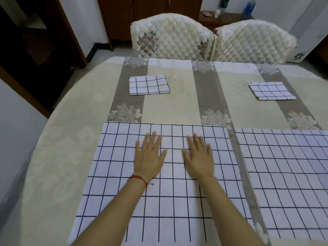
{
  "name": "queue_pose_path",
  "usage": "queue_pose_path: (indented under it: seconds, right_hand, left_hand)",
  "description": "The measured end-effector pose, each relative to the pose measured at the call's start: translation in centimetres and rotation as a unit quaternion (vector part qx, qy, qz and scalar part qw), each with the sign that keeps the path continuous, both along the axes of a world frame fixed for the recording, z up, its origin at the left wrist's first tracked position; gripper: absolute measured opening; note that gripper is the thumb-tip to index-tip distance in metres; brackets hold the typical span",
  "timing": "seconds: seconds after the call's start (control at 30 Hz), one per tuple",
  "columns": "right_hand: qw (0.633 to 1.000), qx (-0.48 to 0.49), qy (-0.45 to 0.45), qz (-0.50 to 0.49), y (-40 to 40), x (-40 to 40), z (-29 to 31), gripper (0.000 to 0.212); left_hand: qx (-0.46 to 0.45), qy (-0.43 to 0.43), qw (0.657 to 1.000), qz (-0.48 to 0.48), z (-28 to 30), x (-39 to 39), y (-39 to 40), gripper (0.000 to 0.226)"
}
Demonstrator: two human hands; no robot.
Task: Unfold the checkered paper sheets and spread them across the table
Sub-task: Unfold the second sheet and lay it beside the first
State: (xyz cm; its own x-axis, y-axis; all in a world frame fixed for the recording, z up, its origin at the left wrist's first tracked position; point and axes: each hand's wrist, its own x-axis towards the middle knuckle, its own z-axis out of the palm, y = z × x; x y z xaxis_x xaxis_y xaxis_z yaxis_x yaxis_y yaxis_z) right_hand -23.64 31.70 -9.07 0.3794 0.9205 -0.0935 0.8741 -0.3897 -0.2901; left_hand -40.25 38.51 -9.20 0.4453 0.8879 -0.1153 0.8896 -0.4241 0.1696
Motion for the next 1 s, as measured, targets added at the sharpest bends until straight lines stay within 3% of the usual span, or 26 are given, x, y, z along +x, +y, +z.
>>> queue_pose_path:
  seconds: [0.1, 0.23, 0.33, 0.47, 0.6, 0.77, 1.0]
  right_hand:
    - [0.997, 0.008, 0.002, -0.076, -1.8, 2.2, -0.3, 0.075]
    - [0.993, 0.021, 0.018, -0.115, -2.0, 2.5, 0.2, 0.068]
    - [0.994, 0.071, -0.011, -0.086, -2.2, -0.2, 1.2, 0.065]
    - [0.997, 0.07, 0.02, 0.0, -4.2, -6.0, 0.6, 0.058]
    - [0.999, 0.028, 0.01, -0.027, -7.4, -4.6, -0.7, 0.059]
    - [0.992, 0.015, 0.021, -0.127, -10.8, -0.4, 0.2, 0.07]
    - [0.993, -0.009, 0.008, -0.118, -11.2, -0.2, 1.0, 0.075]
  left_hand:
    - [0.012, -0.012, 0.997, 0.073, -0.4, -3.1, 0.8, 0.074]
    - [-0.002, -0.025, 0.99, 0.14, 0.1, -4.4, 0.8, 0.063]
    - [0.071, -0.026, 0.993, 0.086, 1.7, -2.1, -1.6, 0.057]
    - [0.007, -0.043, 0.999, -0.004, 1.2, 0.8, -6.7, 0.05]
    - [-0.002, -0.013, 1.0, 0.024, -0.7, -1.7, -7.0, 0.059]
    - [0.009, -0.051, 0.994, 0.092, -0.9, -6.1, -5.7, 0.073]
    - [-0.018, -0.072, 0.993, 0.091, -0.1, -10.3, -5.8, 0.087]
